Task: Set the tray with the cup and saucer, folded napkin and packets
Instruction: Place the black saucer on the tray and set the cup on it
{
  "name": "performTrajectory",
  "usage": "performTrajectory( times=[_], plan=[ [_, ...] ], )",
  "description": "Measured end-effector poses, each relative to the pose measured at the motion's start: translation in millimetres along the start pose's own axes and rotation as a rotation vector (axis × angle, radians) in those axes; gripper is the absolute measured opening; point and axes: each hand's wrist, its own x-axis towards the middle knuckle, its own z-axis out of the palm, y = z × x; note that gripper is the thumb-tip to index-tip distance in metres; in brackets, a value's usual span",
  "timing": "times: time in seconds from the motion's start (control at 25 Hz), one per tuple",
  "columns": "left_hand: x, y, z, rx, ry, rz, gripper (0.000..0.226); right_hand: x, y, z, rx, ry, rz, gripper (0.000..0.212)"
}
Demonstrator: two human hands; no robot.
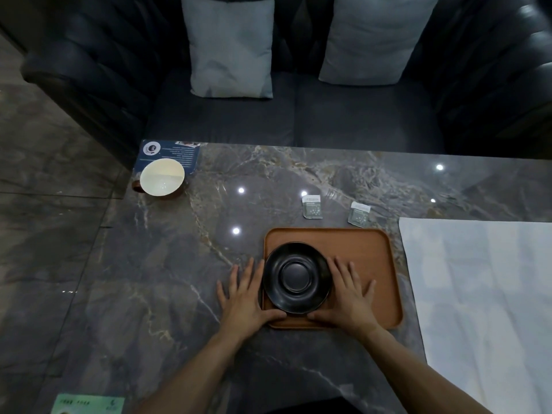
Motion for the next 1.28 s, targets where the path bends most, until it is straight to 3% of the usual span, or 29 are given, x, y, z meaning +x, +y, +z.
performTrajectory(
  times=[0.56,0.64,0.8,0.96,1.28],
  plan=[
    [2.5,-4.6,-14.2,0.013,-0.056,0.018,0.117,-8.4,0.2,-7.0,-0.08,0.012,-0.017,0.129],
    [3.6,-14.7,-25.1,-0.01,-0.055,0.039,0.102,-12.9,3.6,-12.1,-0.117,0.049,-0.044,0.115],
    [2.1,-46.9,-50.3,-0.068,0.007,0.048,0.07,-10.1,-2.0,-26.3,-0.204,0.331,-0.17,0.05],
    [3.0,-92.3,-83.9,-0.036,-0.001,0.036,0.051,15.7,-43.9,-48.1,-0.296,0.183,-0.284,0.032],
    [24.8,-177.0,-181.4,0.164,-0.128,-0.14,0.037,93.5,-164.7,-77.1,-0.519,0.017,-0.523,0.034]
  ],
)
